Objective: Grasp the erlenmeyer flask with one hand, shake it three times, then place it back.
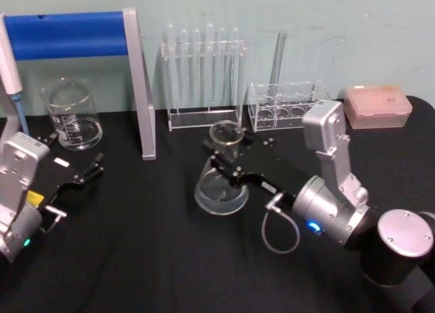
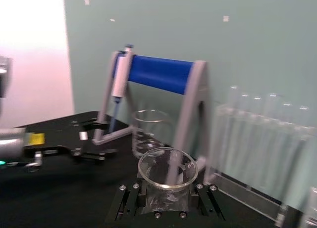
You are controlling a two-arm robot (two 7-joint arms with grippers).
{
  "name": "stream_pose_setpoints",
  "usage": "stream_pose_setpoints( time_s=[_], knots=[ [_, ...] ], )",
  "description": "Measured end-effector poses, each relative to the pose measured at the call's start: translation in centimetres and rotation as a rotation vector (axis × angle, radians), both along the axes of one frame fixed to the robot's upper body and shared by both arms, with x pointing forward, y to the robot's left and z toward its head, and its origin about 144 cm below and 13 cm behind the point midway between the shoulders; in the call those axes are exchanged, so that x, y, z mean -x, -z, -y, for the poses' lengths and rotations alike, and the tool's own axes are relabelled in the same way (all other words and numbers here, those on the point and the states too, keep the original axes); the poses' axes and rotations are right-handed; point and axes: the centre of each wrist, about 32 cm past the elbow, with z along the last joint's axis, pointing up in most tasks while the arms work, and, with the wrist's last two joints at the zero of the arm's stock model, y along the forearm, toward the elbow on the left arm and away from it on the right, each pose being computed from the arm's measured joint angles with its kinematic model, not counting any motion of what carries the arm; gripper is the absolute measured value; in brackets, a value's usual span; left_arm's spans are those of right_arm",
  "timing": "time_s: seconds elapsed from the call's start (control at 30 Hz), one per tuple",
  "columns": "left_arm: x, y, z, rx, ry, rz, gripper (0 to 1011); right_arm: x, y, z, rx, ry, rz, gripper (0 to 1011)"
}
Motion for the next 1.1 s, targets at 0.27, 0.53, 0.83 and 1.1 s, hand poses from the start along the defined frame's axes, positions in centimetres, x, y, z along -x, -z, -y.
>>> stream_pose_setpoints(
  time_s=[0.27, 0.53, 0.83, 1.1],
  knots=[
    [0.0, 0.0, 0.0, 0.0, 0.0, 0.0, 1001, -1.0, -0.2, 2.3, -0.007, 0.125, 0.012, 449],
    [0.0, 0.0, 0.0, 0.0, 0.0, 0.0, 1000, -1.8, -0.4, 4.4, -0.013, 0.241, 0.022, 449],
    [0.0, 0.0, 0.0, 0.0, 0.0, 0.0, 1001, -2.1, -0.5, 5.6, -0.011, 0.298, 0.028, 449],
    [0.0, 0.0, 0.0, 0.0, 0.0, 0.0, 1001, -1.9, -0.4, 5.3, -0.009, 0.285, 0.02, 449]
  ],
)
